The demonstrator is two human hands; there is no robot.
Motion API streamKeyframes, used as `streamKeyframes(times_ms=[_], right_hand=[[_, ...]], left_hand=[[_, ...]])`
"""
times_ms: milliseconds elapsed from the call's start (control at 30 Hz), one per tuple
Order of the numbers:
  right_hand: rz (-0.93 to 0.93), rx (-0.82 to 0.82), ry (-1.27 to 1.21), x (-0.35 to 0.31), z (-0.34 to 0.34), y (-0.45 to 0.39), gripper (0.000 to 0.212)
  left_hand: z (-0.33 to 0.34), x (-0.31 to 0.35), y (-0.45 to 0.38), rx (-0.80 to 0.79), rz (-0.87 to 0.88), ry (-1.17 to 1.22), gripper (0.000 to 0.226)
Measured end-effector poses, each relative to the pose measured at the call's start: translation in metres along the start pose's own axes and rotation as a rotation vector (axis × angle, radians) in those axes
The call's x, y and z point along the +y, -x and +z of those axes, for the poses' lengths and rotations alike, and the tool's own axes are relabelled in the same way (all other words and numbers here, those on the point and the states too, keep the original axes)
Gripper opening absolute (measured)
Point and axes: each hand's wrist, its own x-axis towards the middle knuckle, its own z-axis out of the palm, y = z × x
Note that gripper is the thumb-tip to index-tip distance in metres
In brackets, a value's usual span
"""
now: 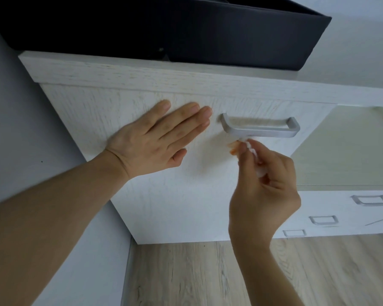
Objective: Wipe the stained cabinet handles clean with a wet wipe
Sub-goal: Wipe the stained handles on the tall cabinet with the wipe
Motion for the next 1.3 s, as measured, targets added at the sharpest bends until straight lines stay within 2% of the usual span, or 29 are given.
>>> streamKeyframes(times_ms=[133,300,467,667,800,1033,1300], right_hand=[[-0.008,-0.076,-0.033,-0.012,0.008,0.009,0.015],[0.345,0.01,-0.204,-0.032,0.026,0.005,0.013],[0.49,0.053,-0.334,-0.037,0.026,0.002,0.014],[0.506,0.055,-0.397,-0.032,0.015,-0.001,0.01],[0.496,0.174,-0.361,-0.02,0.0,-0.017,0.009],[0.46,0.245,-0.307,-0.007,-0.018,-0.04,0.002],[0.432,0.184,-0.306,-0.004,-0.018,-0.06,0.01]], left_hand=[[0.0,-0.001,0.001,0.008,0.001,0.002,0.07],[0.0,0.001,0.001,0.023,-0.011,0.013,0.073],[0.001,0.001,0.001,0.018,-0.01,0.005,0.072],[0.0,0.0,0.001,0.01,-0.006,-0.018,0.072],[0.001,0.002,0.001,0.017,-0.011,-0.018,0.072],[0.004,0.002,0.002,0.027,-0.015,-0.03,0.071],[0.004,0.003,0.002,0.016,-0.011,-0.039,0.07]])
